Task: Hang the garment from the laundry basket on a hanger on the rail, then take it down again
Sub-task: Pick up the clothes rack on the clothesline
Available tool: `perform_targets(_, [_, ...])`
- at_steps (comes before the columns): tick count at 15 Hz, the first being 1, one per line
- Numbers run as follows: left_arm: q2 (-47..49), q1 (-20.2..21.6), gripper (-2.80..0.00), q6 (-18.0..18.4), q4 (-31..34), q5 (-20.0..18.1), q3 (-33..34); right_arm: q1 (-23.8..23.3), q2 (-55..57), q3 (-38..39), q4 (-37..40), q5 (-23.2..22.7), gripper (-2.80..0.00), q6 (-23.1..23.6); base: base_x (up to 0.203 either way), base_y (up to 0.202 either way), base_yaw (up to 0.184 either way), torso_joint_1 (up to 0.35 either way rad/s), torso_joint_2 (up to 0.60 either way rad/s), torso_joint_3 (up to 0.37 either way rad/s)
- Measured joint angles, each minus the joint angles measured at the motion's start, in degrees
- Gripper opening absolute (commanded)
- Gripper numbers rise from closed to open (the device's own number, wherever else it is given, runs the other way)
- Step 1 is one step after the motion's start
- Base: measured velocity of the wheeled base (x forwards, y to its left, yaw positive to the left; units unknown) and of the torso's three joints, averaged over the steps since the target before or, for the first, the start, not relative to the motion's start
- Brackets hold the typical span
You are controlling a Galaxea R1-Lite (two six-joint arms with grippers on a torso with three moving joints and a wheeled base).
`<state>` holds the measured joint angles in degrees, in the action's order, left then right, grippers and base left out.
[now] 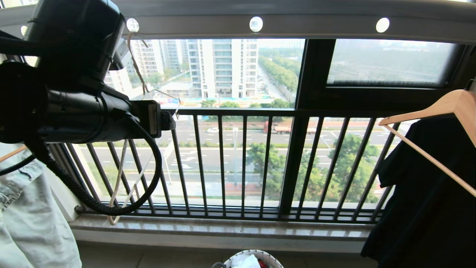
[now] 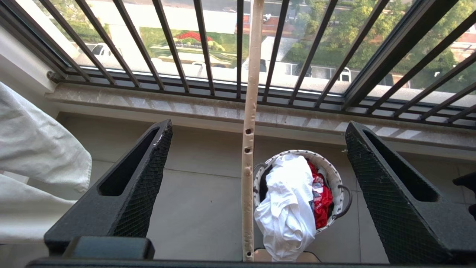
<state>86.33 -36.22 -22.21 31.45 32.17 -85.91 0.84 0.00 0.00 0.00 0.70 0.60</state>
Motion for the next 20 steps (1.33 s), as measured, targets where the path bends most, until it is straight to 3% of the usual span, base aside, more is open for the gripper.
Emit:
perform_targets(1, [0.42, 0.0, 0.0, 0.05, -0.06, 0.8, 0.05, 0.0, 0.0, 0.0, 0.0, -0.01, -2.8, 0.0, 0.0, 0.0, 0.0, 0.0, 0.0, 0.0])
perform_targets(2, [0.85, 0.04, -2.8, 0.05, -0.06, 2.06, 0.13, -0.02, 0.0, 0.0, 0.0, -0.01, -2.8, 0.0, 0.0, 0.0, 0.0, 0.0, 0.0, 0.0])
perform_targets(4, [1.54, 0.33, -2.8, -0.06, -0.07, 3.86, 0.38, -0.05, 0.0, 0.0, 0.0, -0.01, -2.8, 0.0, 0.0, 0.0, 0.0, 0.0, 0.0, 0.0])
perform_targets(20, [-1.6, 0.45, -2.8, 0.04, 0.0, 3.93, 0.41, 0.0, 0.0, 0.0, 0.0, 0.0, -2.8, 0.0, 0.0, 0.0, 0.0, 0.0, 0.0, 0.0])
